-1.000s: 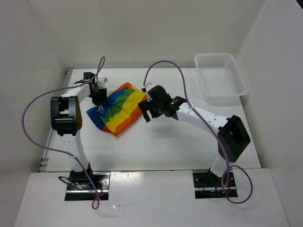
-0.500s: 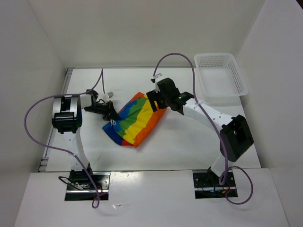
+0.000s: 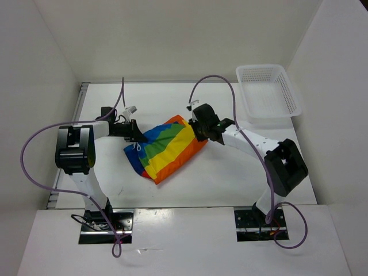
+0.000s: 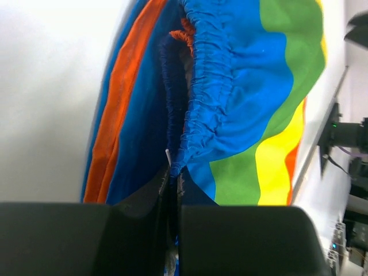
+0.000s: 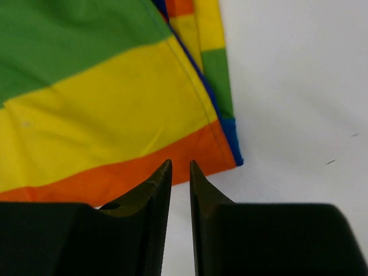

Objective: Fold and stack the shorts
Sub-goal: Fold the shorts

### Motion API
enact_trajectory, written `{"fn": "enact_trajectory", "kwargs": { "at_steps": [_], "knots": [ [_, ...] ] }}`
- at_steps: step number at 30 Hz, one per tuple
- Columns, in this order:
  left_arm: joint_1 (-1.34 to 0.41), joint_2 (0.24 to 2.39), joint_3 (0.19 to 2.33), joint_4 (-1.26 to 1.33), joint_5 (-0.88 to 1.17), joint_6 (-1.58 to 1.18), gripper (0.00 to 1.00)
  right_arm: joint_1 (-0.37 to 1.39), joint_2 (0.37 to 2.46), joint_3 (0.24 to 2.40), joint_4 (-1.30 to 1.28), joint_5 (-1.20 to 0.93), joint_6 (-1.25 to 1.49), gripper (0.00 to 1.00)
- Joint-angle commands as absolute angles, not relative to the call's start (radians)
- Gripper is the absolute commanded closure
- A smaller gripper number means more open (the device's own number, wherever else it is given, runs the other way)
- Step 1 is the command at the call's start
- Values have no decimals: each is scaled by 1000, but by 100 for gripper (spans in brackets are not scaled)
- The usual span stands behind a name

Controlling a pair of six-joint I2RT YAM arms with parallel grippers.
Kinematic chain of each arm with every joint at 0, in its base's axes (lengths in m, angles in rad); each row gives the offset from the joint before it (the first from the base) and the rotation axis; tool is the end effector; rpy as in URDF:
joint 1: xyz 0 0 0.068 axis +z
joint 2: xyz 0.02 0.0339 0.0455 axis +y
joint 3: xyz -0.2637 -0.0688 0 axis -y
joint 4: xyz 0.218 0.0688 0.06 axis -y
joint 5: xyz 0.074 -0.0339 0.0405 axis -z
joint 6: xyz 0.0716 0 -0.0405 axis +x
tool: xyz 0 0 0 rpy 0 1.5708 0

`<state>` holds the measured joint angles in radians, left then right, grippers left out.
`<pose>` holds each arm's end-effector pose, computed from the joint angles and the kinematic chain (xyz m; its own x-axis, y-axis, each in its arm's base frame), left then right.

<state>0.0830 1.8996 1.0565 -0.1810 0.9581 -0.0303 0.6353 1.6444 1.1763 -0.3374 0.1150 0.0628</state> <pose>0.3585 -0.0290 0.1418 -0.8623 -0.0892 -0.4985 0.3502 0.6059 -0.7143 0.2959 0.2079 0.2270 -0.6123 -0.3740 -0.6966 -0.4881 0.8719 -0.0391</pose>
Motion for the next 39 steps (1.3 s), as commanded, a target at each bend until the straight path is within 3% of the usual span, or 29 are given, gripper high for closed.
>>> {"fn": "enact_trajectory", "kwargs": {
  "at_steps": [1,9,18,25,27,31,39],
  "knots": [
    [86,1890,1060,-126,946,0,96,626,1592,1118,-333,54,77,77],
    [86,1937,1121,-219,904,0,61,626,1572,993,-350,-35,123,87],
    [86,1959,1189,-336,769,0,48,626,1656,962,-256,-22,176,88],
    [58,1950,1229,-406,712,0,33,617,1801,1113,-183,43,219,86],
    [58,1928,1239,-437,712,0,20,606,1860,1153,-173,64,229,86],
    [49,1898,1313,-520,674,0,5,606,1943,1282,-163,106,229,86],
    [107,1826,1355,-565,532,0,1,597,2153,1618,-144,202,229,86]
  ]
}}
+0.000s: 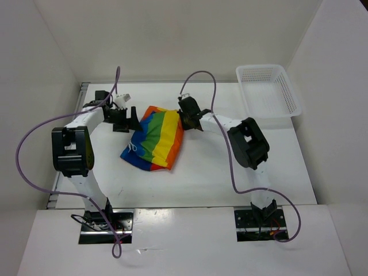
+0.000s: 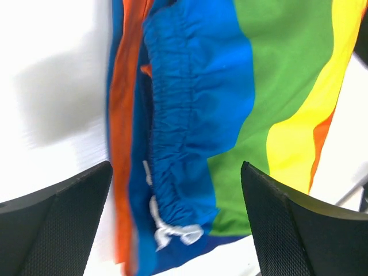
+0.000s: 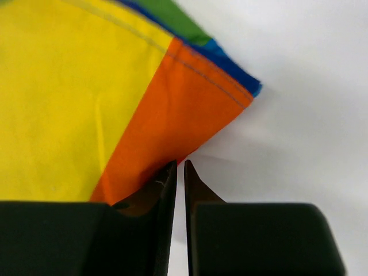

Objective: Fold and stack the shorts
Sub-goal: Fold the shorts

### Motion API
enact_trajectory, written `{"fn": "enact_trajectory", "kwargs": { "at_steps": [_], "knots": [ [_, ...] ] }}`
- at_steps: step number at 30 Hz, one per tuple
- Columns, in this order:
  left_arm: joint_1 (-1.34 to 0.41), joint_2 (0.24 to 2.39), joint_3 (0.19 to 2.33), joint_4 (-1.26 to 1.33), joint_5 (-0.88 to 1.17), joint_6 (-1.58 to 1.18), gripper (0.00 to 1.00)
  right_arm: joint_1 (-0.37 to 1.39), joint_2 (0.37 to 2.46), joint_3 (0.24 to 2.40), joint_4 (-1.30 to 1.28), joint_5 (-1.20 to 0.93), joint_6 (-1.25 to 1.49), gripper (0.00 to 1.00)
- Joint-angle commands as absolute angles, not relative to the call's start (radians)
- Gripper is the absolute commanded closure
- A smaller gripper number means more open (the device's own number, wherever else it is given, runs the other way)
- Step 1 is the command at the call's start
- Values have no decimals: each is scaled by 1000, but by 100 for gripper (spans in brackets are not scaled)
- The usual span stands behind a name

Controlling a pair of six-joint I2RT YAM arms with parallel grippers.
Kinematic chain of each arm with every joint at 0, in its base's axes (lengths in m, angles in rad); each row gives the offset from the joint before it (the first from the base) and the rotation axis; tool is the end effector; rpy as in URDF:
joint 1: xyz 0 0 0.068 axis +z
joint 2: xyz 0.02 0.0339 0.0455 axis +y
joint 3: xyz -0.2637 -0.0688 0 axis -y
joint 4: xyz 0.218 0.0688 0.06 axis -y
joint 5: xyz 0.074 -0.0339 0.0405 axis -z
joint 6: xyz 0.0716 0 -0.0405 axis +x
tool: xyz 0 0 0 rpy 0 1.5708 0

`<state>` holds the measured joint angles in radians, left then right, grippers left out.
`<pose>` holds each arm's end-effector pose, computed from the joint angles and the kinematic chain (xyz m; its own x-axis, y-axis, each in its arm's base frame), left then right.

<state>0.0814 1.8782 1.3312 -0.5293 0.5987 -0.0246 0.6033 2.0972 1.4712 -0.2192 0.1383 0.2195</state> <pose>0.3824 -0.0093 0.1855 -0.8819 -0.0923 -0.4622 0.1778 0.8431 -0.5076 0.3848 0.2531 0.1540 -0.7072 -0.2254 -0.6701 -0.3408 0.9391 0.0438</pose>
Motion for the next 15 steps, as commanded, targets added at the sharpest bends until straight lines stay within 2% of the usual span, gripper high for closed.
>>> {"fn": "enact_trajectory", "kwargs": {
  "at_steps": [1,5,7,10,15],
  "knots": [
    [118,1825,1355,-565,532,0,1,597,2183,1664,-144,202,219,86],
    [129,1816,1318,-555,532,0,1,588,2372,1955,-164,202,198,85],
    [129,1816,1318,-543,522,0,1,588,2413,2020,-186,216,198,85],
    [129,1848,1354,-534,512,0,1,588,2413,2034,-186,227,189,85],
    [129,1943,1502,-545,535,0,1,588,2281,1909,-186,279,155,85]
  ]
}}
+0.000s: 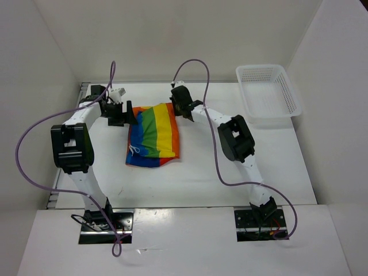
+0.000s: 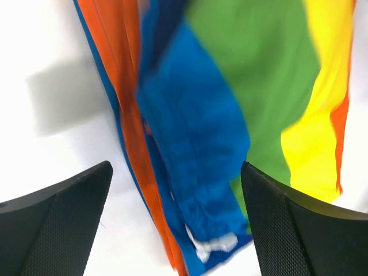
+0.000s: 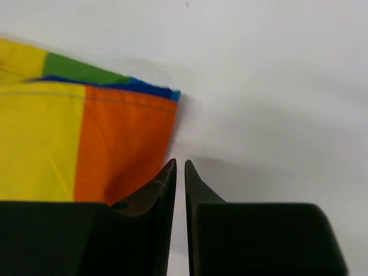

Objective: Fold and stack the shorts
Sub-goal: Fold the shorts

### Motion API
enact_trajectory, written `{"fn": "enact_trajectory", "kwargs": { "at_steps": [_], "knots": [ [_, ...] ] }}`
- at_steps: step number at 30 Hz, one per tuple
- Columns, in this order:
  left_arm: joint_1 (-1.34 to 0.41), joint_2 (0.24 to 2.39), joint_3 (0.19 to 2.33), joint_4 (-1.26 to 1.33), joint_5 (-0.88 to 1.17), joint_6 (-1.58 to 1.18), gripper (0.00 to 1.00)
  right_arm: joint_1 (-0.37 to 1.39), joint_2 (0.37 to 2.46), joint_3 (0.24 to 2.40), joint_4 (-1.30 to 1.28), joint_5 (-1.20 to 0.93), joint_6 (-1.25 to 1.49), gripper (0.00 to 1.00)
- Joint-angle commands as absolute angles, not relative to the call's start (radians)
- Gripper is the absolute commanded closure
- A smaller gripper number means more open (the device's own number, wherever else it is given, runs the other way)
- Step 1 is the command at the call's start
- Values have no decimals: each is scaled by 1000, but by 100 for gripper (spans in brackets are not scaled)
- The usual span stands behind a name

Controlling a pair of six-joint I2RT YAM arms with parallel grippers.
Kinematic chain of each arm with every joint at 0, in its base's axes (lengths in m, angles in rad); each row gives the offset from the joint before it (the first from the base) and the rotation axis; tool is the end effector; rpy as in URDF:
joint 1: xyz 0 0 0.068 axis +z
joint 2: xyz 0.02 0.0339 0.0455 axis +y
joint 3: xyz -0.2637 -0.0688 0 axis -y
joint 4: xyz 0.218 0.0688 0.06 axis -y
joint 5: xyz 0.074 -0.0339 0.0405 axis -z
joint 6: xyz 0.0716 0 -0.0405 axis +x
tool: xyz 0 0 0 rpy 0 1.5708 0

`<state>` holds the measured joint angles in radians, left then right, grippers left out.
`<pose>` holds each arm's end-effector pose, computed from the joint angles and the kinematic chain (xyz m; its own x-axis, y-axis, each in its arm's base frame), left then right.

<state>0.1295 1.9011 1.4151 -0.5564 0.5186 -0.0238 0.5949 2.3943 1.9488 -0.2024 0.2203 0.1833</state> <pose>0.3962 0.0158 0.1966 -0.8594 -0.1328 -0.4938 0.1152 0.8906 -0.4399 0.4649 0.2957 0.1661 -0.5648 -0.1674 -0.8080 -0.3047 0.9523 0.0157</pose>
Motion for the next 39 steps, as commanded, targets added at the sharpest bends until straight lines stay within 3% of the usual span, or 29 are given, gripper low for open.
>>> {"fn": "enact_trajectory", "kwargs": {
  "at_steps": [1,4,9,16,24,39],
  "knots": [
    [129,1944,1522,-545,544,0,2,588,2257,1885,-186,288,141,85],
    [129,1956,1559,-529,554,0,3,588,2148,1755,-196,250,114,85],
    [129,1915,1580,-520,537,0,3,588,1968,1573,-236,130,-29,75],
    [216,1709,1511,-482,342,0,1,557,1673,1350,-250,224,-247,73],
    [347,1507,1352,-468,146,0,1,459,1384,1214,-230,281,-357,57],
    [425,1276,1144,-439,183,0,1,258,836,897,-239,258,-365,48]
  ]
}}
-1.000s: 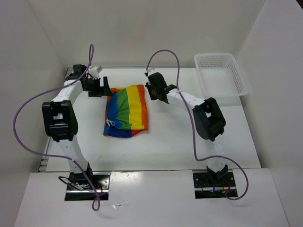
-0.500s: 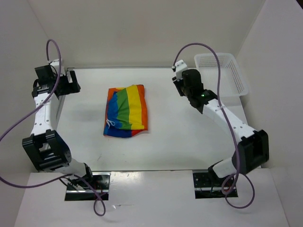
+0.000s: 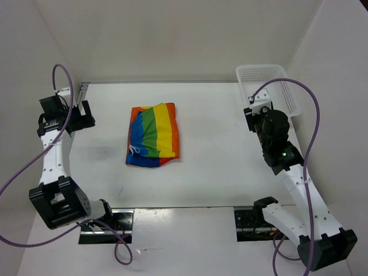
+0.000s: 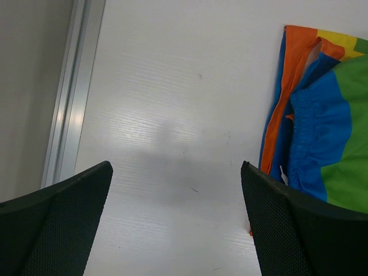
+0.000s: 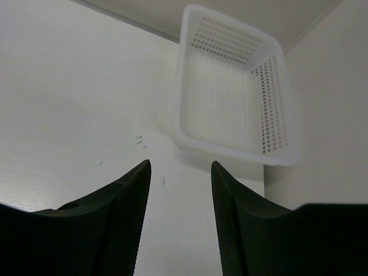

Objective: Fold and stack the shorts
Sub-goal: Fold the shorts

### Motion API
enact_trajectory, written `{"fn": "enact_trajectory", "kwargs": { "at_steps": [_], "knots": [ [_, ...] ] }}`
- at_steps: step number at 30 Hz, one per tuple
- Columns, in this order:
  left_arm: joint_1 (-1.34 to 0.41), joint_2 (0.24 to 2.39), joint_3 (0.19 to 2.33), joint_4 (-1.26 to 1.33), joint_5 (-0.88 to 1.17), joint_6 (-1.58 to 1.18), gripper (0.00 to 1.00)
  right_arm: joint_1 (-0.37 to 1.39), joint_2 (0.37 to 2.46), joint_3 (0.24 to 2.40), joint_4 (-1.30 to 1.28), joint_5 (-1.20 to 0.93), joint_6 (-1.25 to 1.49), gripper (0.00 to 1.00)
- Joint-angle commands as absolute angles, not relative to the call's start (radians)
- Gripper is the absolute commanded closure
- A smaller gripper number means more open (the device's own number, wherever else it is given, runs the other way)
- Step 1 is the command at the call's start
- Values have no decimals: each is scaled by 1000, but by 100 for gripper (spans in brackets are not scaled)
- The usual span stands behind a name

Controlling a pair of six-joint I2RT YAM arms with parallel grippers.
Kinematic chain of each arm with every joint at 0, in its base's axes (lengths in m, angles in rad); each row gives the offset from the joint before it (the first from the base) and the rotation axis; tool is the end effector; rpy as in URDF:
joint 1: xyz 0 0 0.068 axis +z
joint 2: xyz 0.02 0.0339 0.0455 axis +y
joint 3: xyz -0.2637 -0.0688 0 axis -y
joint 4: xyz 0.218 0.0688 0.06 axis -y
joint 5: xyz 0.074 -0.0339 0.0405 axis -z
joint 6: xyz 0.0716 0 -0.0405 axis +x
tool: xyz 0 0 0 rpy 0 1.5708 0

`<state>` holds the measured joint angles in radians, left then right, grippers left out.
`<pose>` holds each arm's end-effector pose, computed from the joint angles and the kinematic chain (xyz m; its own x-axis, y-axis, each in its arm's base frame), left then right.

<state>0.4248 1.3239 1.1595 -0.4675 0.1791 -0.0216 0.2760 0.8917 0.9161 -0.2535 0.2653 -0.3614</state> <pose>0.2759 0.1108 0.3074 -0.5321 -0.2640 -0.8044 -0.2861 0.9503 -0.1226 0.2074 0.0392 0.3515 -0.1983 -0.4108 -0.8899 -0.0934 0.9117 -0.4000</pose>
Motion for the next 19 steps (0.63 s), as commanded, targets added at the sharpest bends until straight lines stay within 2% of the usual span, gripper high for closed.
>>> {"fn": "enact_trajectory", "kwargs": {
  "at_steps": [1,6,16,19],
  "knots": [
    [425,1263,1134,-439,183,0,1,249,821,882,-250,258,-356,46],
    [425,1230,1103,-430,172,0,1,249,727,842,-284,249,-356,44],
    [425,1184,1063,-430,143,0,1,239,677,784,-293,258,-327,40],
    [425,1175,1063,-430,133,0,1,239,676,773,-293,249,-327,36]
  ]
}}
